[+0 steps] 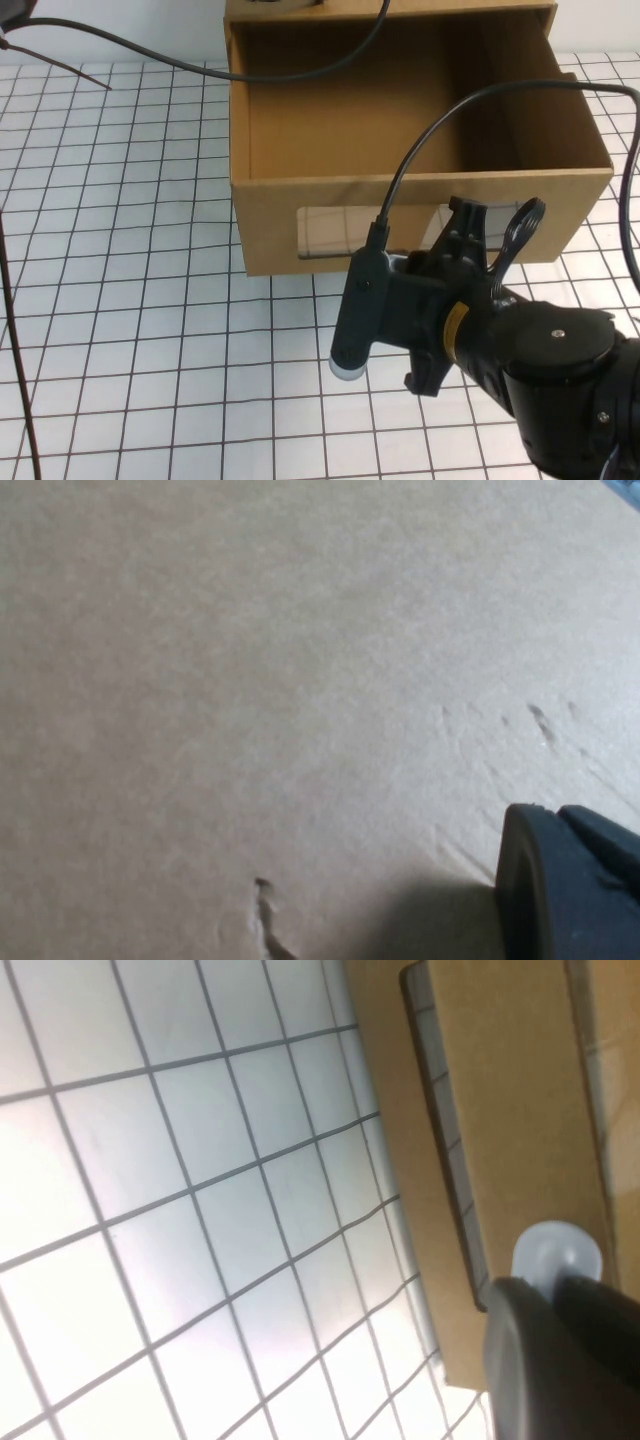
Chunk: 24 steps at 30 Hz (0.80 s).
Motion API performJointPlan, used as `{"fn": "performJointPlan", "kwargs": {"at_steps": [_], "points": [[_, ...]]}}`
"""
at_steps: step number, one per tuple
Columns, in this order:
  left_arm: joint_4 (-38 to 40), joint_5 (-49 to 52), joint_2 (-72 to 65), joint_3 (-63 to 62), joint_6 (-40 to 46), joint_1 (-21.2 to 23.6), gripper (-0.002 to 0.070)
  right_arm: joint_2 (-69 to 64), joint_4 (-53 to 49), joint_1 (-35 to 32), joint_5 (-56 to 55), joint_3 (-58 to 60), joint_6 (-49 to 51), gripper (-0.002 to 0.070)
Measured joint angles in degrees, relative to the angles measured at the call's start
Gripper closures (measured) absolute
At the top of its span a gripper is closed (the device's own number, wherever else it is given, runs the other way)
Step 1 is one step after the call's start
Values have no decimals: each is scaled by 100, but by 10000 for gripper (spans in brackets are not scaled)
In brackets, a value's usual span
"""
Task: Open the shoe box
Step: 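Pull the top drawer of the cardboard box fully open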
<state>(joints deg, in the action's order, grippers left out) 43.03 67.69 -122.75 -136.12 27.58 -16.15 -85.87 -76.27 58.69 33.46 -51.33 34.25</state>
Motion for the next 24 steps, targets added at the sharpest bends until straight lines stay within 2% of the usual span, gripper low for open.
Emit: {"fn": "performJointPlan", "kwargs": {"at_steps": [9, 11, 16, 19, 22, 24], "points": [[0, 0, 0, 0, -12, 0, 678, 0, 276, 0, -33, 0, -30, 651], [0, 0, 0, 0, -12, 0, 679, 12, 435, 0, -45, 0, -2, 619], [0, 0, 0, -38, -12, 0, 679, 246, 744, 150, -45, 0, 23, 467], [-69, 87, 0, -160, -12, 0, 678, 488, 758, 320, -45, 0, 23, 400], [-190, 270, -13, -368, -38, 0, 678, 751, 813, 521, -10, 0, 23, 389], [-242, 348, -27, -520, -82, 0, 678, 918, 959, 673, 105, 0, 23, 408]]}}
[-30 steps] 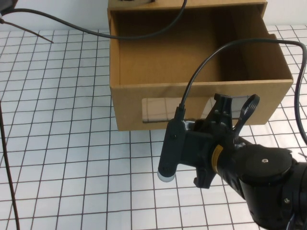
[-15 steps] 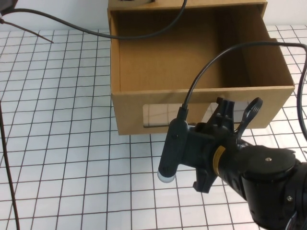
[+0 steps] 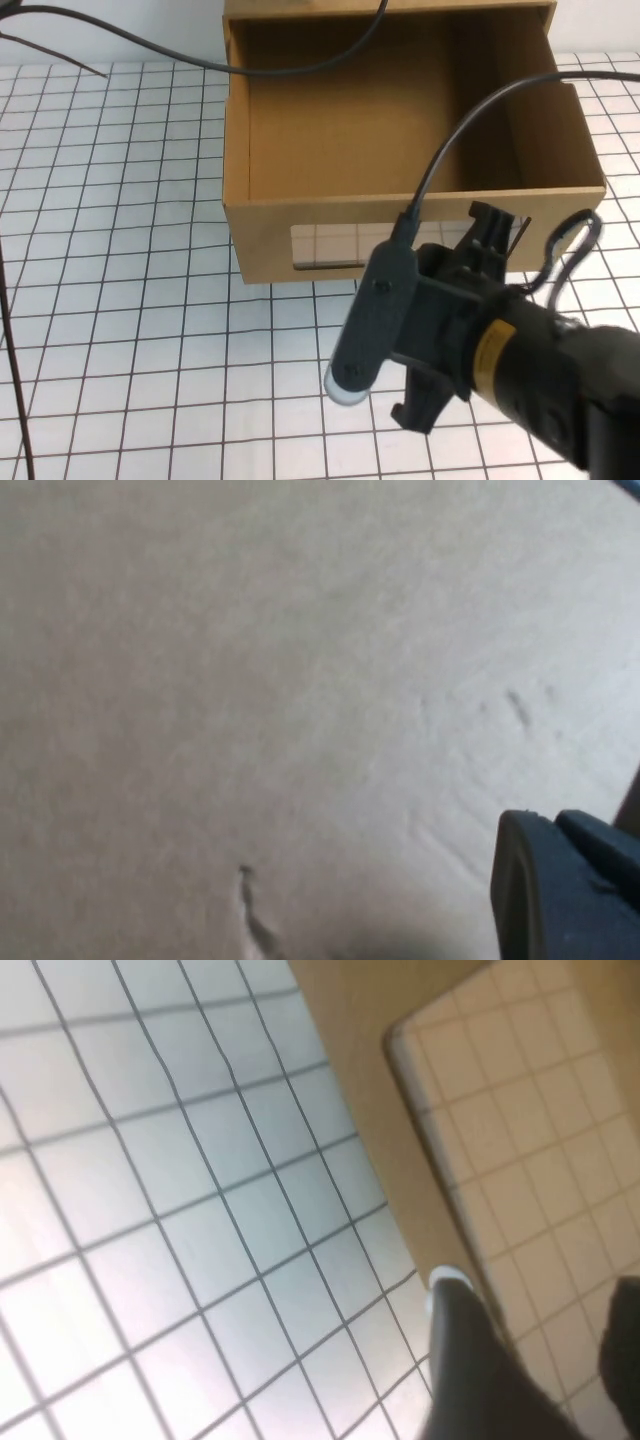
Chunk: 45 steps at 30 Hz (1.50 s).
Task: Open the shoe box
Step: 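Pull the top drawer of the cardboard box fully open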
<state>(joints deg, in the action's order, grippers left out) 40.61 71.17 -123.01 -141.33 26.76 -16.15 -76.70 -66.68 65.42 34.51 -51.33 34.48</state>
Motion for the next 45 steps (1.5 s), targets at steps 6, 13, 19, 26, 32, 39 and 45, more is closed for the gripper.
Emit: {"fn": "performJointPlan", "kwargs": {"at_steps": [6, 13, 19, 26, 32, 39, 45], "points": [[-24, 71, 17, -514, -156, 0, 679, 647, 363, 551, 430, 0, 0, 581], [-27, 107, 481, -564, -155, 0, 679, 1186, 627, 646, 944, -86, 0, 682], [-381, 141, 1092, -599, -6, 0, 678, 1257, 731, 474, 1550, -598, 0, 687], [-1062, 154, 1993, -192, -10, 0, 678, 1592, 961, -643, 1424, -873, -14, 689], [-1759, 48, 3273, 1341, -10, 0, 678, 2143, 1923, -2060, 966, -872, -514, 689], [-2179, -2161, 5655, 4723, 71, 0, 678, 2629, 3335, -3407, 622, -757, -1434, 689], [-2188, -4966, 7951, 8200, 207, 0, 678, 3258, 3847, -3733, -121, 56, -1464, 689]]}}
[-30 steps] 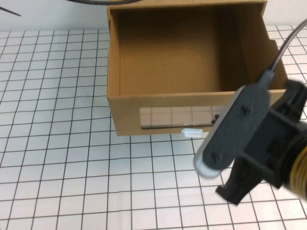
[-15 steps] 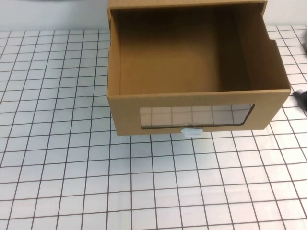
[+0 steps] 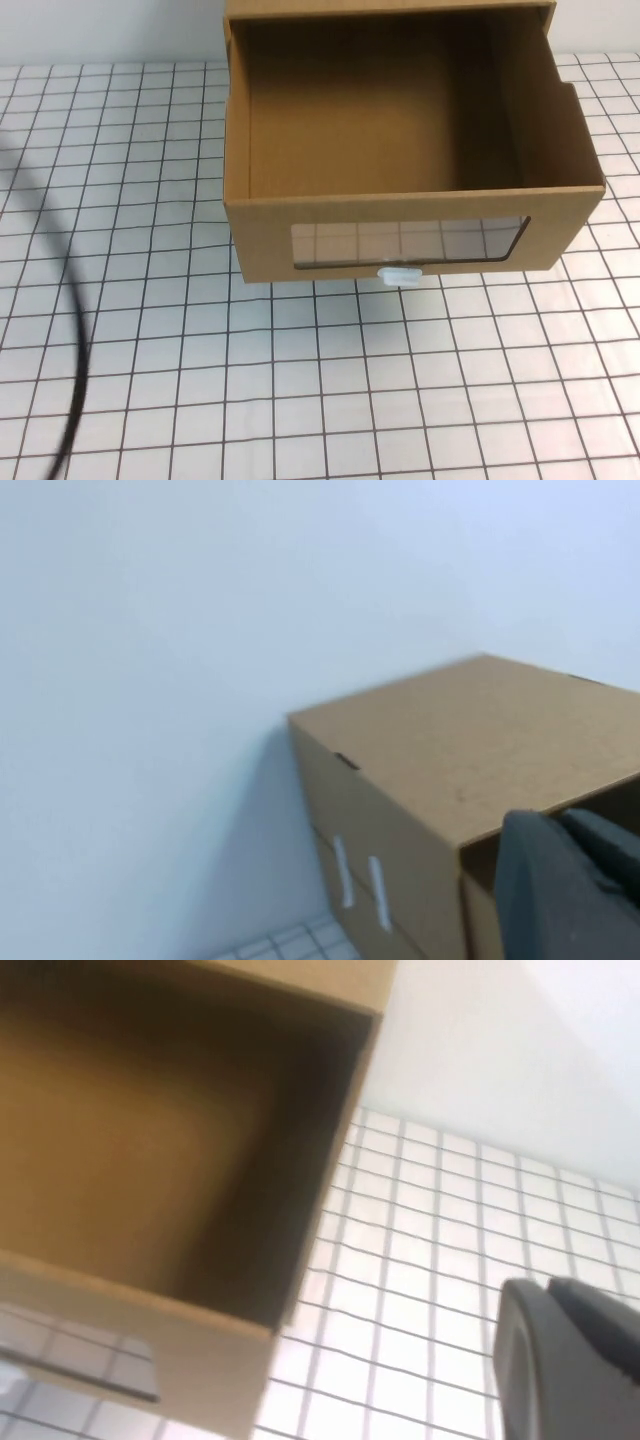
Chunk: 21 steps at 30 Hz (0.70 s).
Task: Open the shoe box
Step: 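Pull the top drawer of the cardboard box fully open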
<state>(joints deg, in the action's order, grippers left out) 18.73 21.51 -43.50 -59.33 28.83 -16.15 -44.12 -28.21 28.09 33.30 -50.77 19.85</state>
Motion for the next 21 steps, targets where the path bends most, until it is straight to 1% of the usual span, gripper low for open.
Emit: {"fn": "performJointPlan", "kwargs": {"at_steps": [2, 6, 8, 14, 21], "points": [[0, -791, 772, 1102, 0, 0, 678, 255, 34, -13, -368, 384, 180, 689], [13, -1746, 2030, 2753, 14, 0, 678, 700, 20, -21, -983, 1073, 535, 689], [21, -1880, 2534, 3424, -46, 0, 678, 885, 6, -21, -1131, 1330, 656, 689], [26, -1964, 3431, 4656, -475, 0, 678, 1070, 49, -21, -1279, 1715, 731, 689], [163, -2082, 3682, 5864, -1057, 0, 678, 1178, 216, -21, -1663, 2130, 750, 689]]}}
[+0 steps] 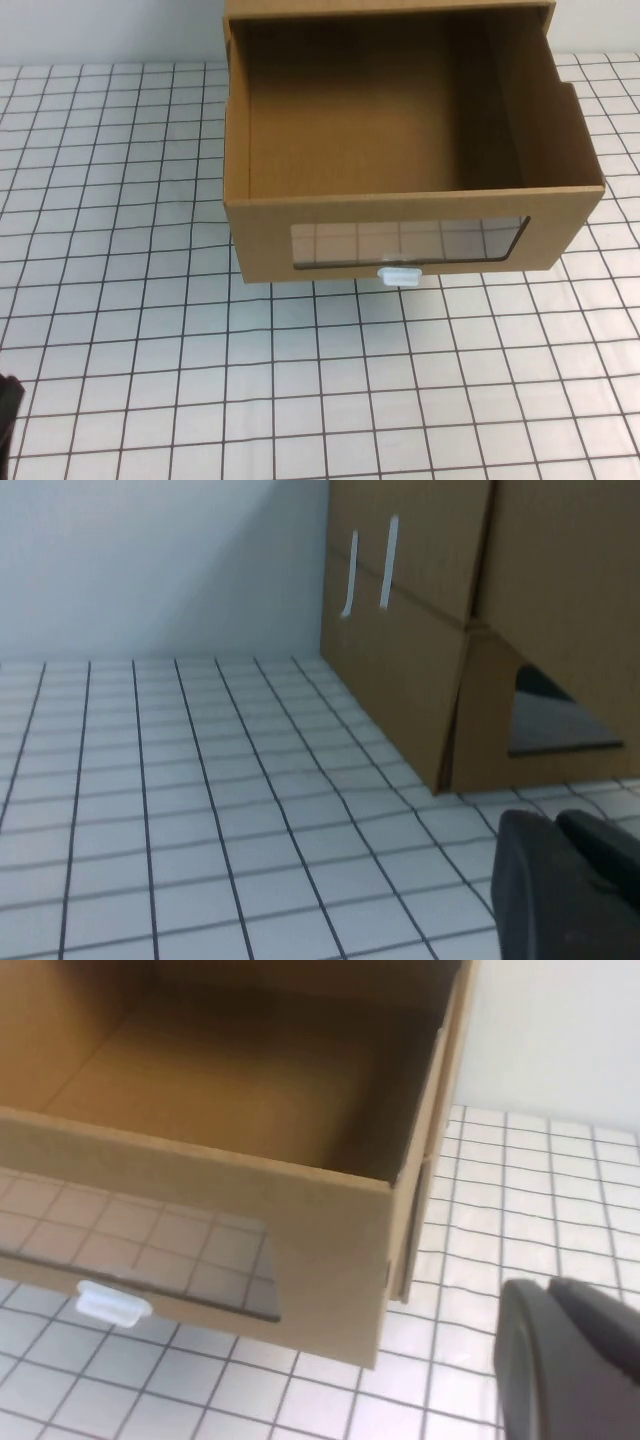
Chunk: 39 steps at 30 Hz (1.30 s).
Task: Open the shoe box
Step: 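Pull the top drawer of the cardboard box fully open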
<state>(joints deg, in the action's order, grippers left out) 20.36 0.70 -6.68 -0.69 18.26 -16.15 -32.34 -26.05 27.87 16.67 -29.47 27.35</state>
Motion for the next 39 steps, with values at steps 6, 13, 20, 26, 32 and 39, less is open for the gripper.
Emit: {"fn": "performJointPlan", "kwargs": {"at_steps": [6, 13, 20, 26, 32, 39], "points": [[34, 254, 9, 215, -80, 0, 678, 0, 145, 0, -192, 33, 0, 689], [36, 564, 9, 215, -93, 0, 678, 0, 192, 0, -218, 33, 0, 689], [36, 579, 9, 225, -93, 0, 678, 0, 203, 0, -218, 33, 0, 689], [36, 589, 9, 224, -93, 0, 678, 0, 203, 0, -218, 33, 0, 689], [36, 589, 9, 224, -93, 0, 678, 0, 70, 0, -218, 33, 0, 689], [36, 589, 9, 224, -93, 0, 678, 305, -324, -756, -459, 533, 0, 689]]}}
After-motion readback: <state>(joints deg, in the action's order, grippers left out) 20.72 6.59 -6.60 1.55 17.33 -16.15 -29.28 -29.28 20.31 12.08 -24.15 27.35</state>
